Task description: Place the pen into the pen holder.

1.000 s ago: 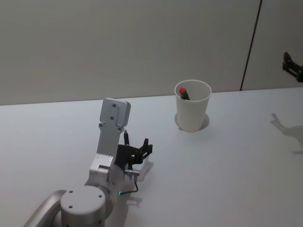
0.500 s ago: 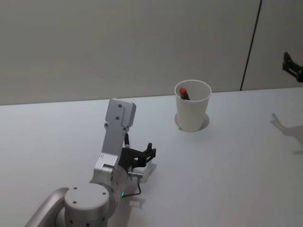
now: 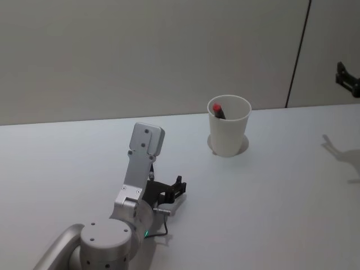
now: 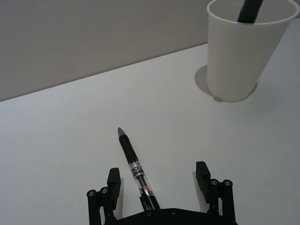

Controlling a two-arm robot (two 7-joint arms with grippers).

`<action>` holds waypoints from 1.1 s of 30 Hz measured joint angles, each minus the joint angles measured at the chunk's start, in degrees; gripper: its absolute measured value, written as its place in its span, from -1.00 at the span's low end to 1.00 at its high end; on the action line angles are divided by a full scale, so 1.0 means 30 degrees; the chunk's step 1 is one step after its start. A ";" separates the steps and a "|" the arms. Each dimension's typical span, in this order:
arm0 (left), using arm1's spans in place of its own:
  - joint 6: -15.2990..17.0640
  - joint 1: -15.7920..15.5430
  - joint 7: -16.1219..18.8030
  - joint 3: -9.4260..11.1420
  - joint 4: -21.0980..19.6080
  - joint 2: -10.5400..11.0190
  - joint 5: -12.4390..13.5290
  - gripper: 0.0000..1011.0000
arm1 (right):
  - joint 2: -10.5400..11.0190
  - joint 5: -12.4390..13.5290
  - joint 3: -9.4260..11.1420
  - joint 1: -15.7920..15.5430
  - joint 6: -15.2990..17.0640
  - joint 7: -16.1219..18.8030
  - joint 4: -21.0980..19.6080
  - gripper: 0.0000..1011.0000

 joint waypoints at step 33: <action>-0.1249 0.0438 -0.0091 -0.0597 0.0700 -0.0331 -0.0234 0.98 | -0.0001 -0.0001 0.0000 0.0001 0.0000 0.0000 -0.0001 0.98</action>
